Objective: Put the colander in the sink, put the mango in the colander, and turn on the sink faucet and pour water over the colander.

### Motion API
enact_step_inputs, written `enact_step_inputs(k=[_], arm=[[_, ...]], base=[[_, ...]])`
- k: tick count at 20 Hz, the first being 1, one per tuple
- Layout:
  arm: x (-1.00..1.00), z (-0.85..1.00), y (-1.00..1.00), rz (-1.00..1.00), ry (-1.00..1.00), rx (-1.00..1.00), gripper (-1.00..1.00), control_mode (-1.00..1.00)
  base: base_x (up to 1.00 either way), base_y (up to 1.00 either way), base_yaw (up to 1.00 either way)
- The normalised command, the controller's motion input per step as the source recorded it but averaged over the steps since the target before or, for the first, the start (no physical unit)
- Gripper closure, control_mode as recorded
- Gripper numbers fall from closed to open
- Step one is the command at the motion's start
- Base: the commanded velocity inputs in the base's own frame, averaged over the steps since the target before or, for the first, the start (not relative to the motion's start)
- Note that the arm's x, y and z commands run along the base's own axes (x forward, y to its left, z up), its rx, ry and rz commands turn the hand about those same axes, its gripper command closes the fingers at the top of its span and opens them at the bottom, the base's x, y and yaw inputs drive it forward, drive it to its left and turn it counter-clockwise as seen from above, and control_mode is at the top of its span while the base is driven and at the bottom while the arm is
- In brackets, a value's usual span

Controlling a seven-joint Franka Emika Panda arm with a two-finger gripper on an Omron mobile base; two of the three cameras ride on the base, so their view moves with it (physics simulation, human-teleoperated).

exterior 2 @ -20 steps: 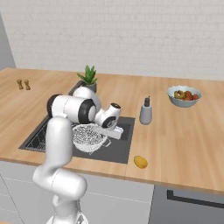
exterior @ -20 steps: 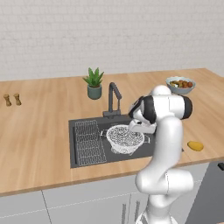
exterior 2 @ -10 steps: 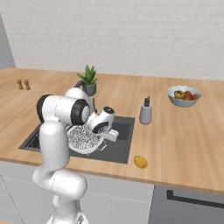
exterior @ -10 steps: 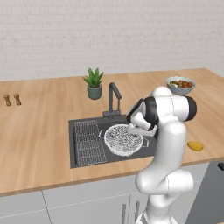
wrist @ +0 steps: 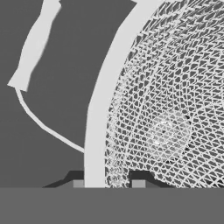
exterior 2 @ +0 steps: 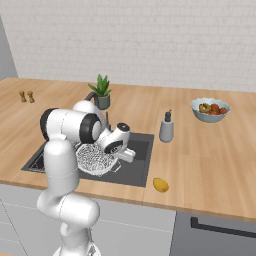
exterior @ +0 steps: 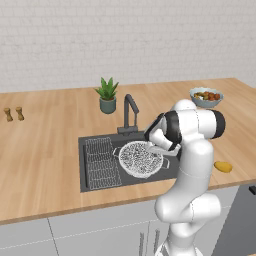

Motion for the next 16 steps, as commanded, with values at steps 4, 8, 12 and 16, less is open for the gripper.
enact_step_inputs(k=[4, 8, 12, 16], arm=[[0.0, -0.04, -0.13, 0.12, 0.0, 0.07, -1.0, -1.0], [-0.12, -0.07, -0.12, 0.17, 0.01, 0.1, -1.0, -1.0], [-0.38, 0.0, -0.1, 0.18, 0.01, 0.1, -1.0, -1.0], [-0.57, 0.0, -0.1, 0.19, 0.0, 0.05, -1.0, -1.0]], base=[[0.0, 0.0, 0.0], [0.0, 0.0, 0.0], [0.0, 0.0, 0.0], [0.0, 0.0, 0.0]])
